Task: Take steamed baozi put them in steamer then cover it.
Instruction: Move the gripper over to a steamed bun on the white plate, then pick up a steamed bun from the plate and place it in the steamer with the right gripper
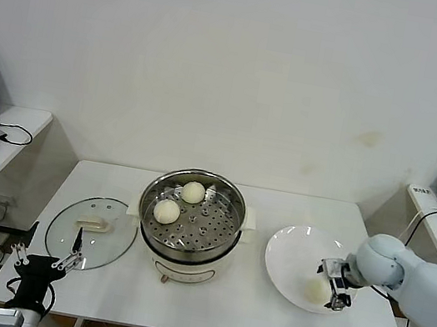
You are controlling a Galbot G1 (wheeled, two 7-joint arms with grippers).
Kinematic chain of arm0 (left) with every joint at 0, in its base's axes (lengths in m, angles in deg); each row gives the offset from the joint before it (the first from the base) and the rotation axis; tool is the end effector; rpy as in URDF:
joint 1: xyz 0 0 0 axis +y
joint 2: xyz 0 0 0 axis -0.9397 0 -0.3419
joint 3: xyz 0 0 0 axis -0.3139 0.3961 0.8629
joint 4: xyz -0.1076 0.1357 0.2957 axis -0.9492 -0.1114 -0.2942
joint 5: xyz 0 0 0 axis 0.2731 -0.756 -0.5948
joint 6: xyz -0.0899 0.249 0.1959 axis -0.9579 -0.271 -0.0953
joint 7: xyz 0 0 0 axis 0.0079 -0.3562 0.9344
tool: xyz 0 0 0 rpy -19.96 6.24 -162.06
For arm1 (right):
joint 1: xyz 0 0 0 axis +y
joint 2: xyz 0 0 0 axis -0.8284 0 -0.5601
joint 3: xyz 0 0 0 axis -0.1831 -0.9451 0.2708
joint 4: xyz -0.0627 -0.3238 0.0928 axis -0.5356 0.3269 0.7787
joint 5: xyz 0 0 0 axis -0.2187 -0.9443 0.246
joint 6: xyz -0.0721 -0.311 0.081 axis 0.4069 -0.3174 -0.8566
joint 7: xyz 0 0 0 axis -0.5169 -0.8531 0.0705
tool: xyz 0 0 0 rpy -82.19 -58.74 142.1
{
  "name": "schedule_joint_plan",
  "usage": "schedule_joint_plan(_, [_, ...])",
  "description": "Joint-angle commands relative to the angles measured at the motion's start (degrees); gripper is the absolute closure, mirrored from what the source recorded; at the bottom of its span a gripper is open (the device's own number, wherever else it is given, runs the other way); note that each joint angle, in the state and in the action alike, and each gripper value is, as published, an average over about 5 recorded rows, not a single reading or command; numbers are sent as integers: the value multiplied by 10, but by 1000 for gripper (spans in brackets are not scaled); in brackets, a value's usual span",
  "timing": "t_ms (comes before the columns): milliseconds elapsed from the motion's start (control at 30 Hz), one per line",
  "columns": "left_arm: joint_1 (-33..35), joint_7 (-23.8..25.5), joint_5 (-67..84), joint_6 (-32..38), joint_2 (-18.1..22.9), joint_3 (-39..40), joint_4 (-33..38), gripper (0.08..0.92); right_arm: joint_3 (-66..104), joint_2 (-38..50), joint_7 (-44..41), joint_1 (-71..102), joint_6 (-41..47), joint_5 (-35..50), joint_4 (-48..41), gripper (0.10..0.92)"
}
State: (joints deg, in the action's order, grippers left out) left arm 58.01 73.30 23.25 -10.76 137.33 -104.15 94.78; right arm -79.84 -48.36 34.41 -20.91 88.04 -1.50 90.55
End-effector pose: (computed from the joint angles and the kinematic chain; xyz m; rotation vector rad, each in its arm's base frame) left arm 0.1272 0.0910 -0.2929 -0.2516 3.1010 0.3026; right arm 0.4076 -0.1503 -0.2117 1.2148 -1.3034 1.4949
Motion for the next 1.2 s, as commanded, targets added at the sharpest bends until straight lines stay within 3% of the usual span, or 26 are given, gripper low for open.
schedule_joint_plan(33, [-1, 0, 0, 0, 0, 0, -3, 177, 13, -31, 10, 26, -1, -15, -48, 232])
schedule_joint_plan(233, [-2, 0, 0, 0, -2, 0, -5, 177, 20, -36, 8, 32, 1, -14, -52, 274])
schedule_joint_plan(467, [-2, -1, 0, 0, -1, 0, -4, 177, 28, -33, -1, 27, 2, -5, -51, 408])
schedule_joint_plan(667, [-1, -1, 0, 0, 2, 1, -2, 177, 39, -23, -16, 12, 3, 9, -41, 475])
schedule_joint_plan(967, [-3, -1, 0, -1, -1, 0, 4, 177, 33, -17, -33, -133, 9, 78, -25, 479])
schedule_joint_plan(1200, [-4, -1, 1, -2, -5, -1, 7, 177, -27, -85, -32, -304, 12, 152, -44, 471])
